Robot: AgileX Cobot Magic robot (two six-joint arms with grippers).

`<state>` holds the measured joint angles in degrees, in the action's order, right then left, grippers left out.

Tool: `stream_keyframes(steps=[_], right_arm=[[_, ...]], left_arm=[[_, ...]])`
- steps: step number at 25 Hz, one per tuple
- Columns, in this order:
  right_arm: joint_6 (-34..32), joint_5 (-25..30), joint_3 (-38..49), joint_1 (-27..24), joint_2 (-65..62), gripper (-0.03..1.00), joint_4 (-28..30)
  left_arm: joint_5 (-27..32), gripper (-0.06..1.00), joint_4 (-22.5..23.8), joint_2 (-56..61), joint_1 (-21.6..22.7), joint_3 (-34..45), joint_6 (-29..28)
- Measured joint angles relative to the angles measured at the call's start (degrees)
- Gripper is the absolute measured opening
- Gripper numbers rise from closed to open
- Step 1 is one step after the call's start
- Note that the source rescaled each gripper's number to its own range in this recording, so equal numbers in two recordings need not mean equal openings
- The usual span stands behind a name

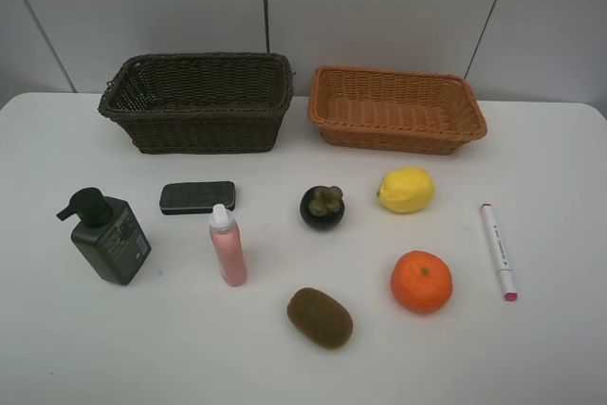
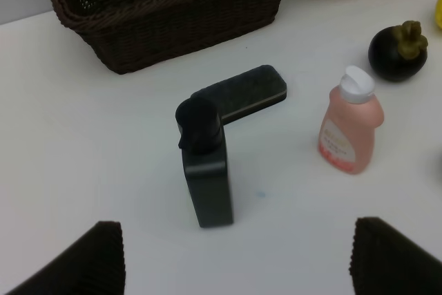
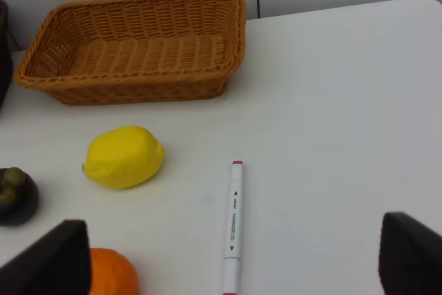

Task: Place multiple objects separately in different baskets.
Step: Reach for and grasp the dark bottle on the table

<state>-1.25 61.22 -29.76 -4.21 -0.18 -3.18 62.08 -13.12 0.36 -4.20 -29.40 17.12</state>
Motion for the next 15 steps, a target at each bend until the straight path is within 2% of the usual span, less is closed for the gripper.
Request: stream_keyframes(steps=[15], right_arm=[[0.00,0.00,0.00,0.00,0.00,0.98,0.00]], left_arm=[[0.00,0.79,0.00,0.00,0.00,0.00,0.00]])
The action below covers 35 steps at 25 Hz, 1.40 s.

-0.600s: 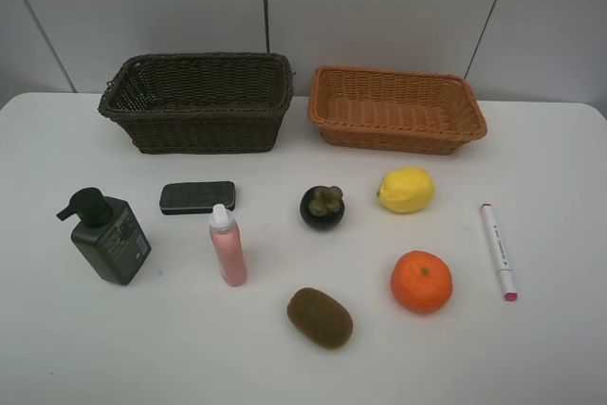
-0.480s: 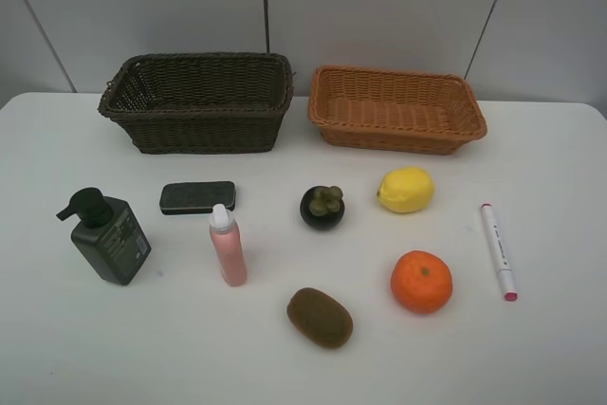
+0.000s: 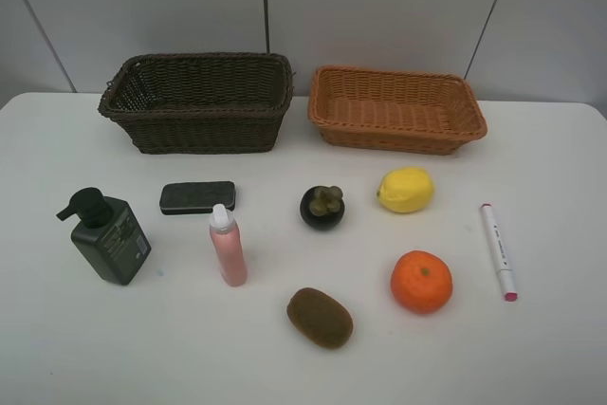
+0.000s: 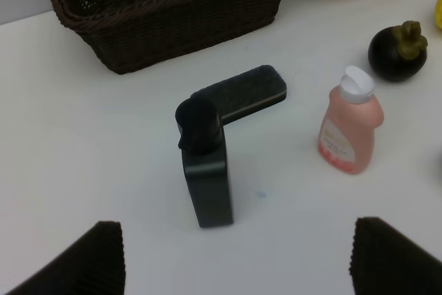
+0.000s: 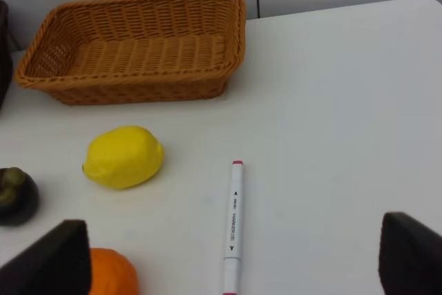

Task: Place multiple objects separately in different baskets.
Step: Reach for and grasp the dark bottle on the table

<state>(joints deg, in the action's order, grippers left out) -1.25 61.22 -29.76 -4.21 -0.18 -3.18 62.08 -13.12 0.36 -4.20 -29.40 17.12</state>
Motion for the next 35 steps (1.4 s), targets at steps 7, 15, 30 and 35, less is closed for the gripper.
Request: stream_keyframes(steps=[7,15,30,35], right_arm=[[0.00,0.00,0.00,0.00,0.00,0.98,0.00],[0.00,0.00,0.00,0.00,0.00,0.98,0.00],[0.00,0.00,0.00,0.00,0.00,0.98,0.00],[0.00,0.00,0.00,0.00,0.00,0.98,0.00]], left_arm=[[-0.48,0.79,0.83,0.00,0.00,0.00,-1.94],[-4.10,0.79,1.39,-21.02,0.00,-5.70,-6.00],[4.83,0.79,3.42,-80.85,-2.69,-26.74,-7.07],[2.30,0.79,6.87,-89.95,-8.60,-30.41,-8.91]])
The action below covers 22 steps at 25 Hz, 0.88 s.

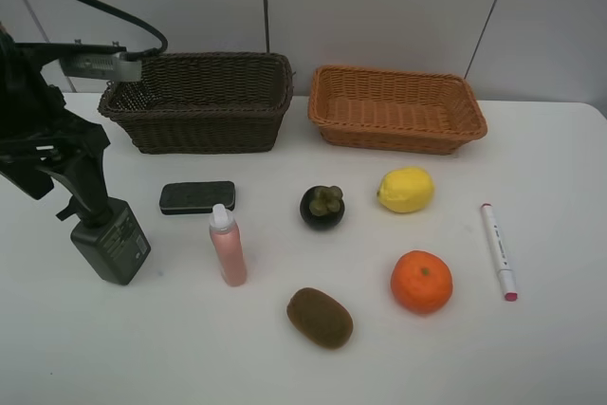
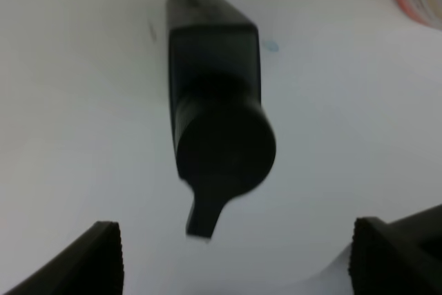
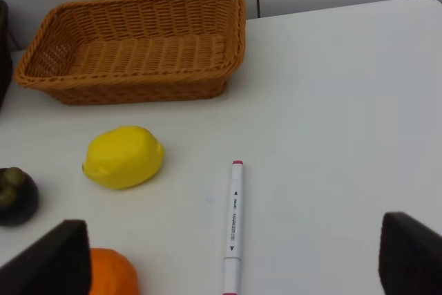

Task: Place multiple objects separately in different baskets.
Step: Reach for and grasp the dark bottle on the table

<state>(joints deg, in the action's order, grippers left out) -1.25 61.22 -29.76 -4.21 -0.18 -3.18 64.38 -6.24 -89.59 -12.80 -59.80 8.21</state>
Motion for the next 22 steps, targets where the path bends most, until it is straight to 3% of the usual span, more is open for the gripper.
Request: stream_keyframes(steps=[6,12,22], right_arm=[[0.00,0.00,0.00,0.00,0.00,0.98,0.00],[0.00,0.00,0.00,0.00,0.00,0.98,0.00],[0.00,0.00,0.00,0.00,0.00,0.98,0.00]], left_arm=[[-0.91,0.79,2.14,-4.91,-0.84,-1.05,-1.32],[-2.26,0.79,1.49,-8.22,-0.96,-1.10,-1.32],[-6.90,0.79,1.22,-16.34,-5.98,-1.10,-2.88]])
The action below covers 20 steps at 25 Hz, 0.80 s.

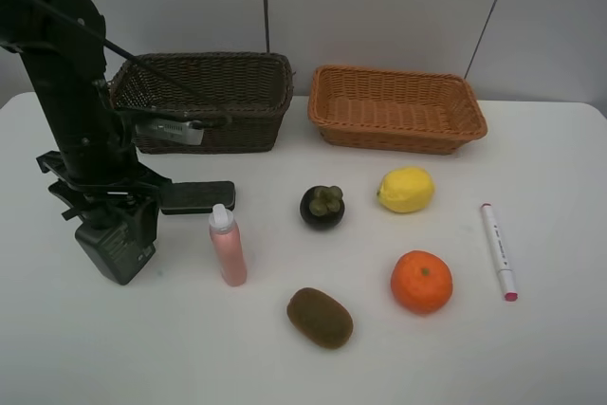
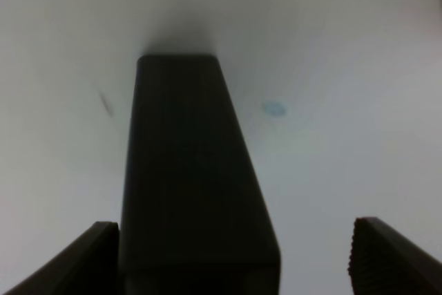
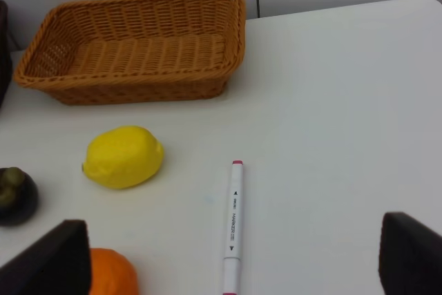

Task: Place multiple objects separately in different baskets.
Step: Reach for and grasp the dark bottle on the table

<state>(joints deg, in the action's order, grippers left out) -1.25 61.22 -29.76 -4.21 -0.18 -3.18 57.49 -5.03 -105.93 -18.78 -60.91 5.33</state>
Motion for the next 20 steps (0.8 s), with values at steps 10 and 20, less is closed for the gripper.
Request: stream_keyframes(steps=[10,20], right_arm=[[0.00,0.00,0.00,0.00,0.00,0.98,0.00],[0.00,0.00,0.00,0.00,0.00,0.98,0.00]], left_arm=[[-0.68,0.49,0.89,-2.06,-0.06,0.00,-0.18],[0.50,0.14,0.22,-1.28,-0.06,-1.13,-1.44]])
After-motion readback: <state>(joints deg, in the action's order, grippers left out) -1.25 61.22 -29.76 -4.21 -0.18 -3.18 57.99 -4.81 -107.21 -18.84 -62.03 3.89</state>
